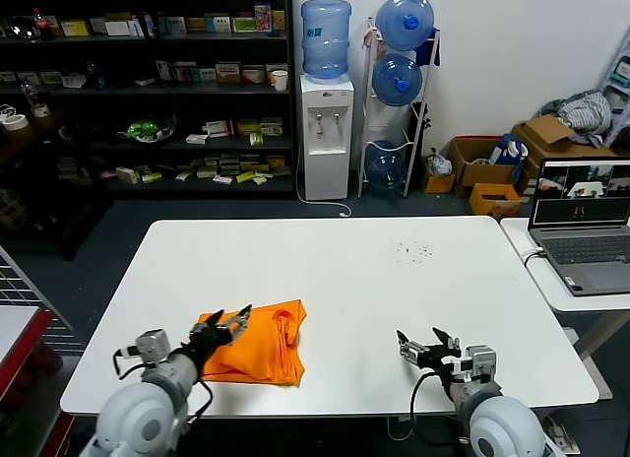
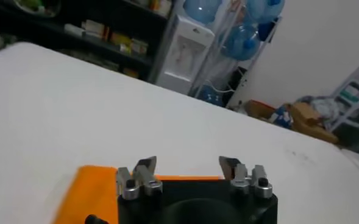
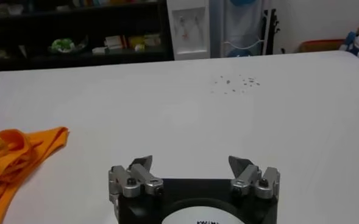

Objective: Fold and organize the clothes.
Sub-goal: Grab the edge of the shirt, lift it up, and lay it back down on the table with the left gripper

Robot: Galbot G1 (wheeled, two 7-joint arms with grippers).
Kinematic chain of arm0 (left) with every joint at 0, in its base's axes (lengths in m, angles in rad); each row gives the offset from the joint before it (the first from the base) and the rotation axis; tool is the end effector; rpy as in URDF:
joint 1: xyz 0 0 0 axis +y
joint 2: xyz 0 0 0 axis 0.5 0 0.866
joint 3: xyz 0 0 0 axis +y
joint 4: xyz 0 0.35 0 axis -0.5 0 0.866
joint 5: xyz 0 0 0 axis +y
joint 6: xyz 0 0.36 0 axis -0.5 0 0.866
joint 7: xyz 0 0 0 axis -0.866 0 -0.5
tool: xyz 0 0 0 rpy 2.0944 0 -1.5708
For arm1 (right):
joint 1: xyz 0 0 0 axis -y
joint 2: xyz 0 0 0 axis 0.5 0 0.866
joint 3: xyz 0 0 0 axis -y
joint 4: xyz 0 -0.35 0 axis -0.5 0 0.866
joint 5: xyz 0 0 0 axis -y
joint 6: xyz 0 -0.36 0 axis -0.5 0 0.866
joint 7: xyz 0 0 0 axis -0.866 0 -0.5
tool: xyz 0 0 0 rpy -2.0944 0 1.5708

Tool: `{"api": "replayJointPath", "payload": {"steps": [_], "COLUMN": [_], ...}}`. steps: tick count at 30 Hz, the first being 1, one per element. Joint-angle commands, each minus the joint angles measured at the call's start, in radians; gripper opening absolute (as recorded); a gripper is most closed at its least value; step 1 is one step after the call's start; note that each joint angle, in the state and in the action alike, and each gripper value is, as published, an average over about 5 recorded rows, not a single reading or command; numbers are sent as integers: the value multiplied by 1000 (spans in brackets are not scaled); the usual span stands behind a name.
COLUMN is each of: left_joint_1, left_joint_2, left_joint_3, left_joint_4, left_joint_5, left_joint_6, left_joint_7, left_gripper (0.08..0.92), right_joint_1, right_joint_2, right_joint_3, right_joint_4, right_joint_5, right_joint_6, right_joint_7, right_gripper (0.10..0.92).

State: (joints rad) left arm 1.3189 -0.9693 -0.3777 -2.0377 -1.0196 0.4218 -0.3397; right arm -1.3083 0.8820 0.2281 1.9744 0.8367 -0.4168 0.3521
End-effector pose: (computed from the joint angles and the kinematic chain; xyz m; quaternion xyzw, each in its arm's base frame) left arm 0.2577 0.0678 -0.2601 -0.0719 -0.9518 0.1609 0.2510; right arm 0.2486 -0.0582 -0.2966 0.0827 -0.9531 -0.0317 0.2894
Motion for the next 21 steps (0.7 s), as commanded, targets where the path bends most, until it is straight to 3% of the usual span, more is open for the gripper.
{"api": "replayJointPath", "payload": {"steps": [1, 8, 21], "left_joint_1": [57, 22, -26], "left_joint_2": [253, 293, 279], "left_joint_3": [-148, -70, -4], "left_joint_4": [198, 316, 361], "left_joint_5": [-6, -9, 32], "left_joint_6": [-1, 7, 10], "left_joint_7": [231, 343, 376], "left_gripper": [772, 822, 823], "right_joint_1": [1, -10, -14], "right_joint_2": [-2, -5, -6], "right_joint_3": [-6, 1, 9], "right_joint_4": [4, 13, 11], "right_joint_5": [1, 0, 1], "right_joint_6": [1, 1, 2], "right_joint_7": [-5, -4, -3], "right_gripper": [823, 823, 823]}}
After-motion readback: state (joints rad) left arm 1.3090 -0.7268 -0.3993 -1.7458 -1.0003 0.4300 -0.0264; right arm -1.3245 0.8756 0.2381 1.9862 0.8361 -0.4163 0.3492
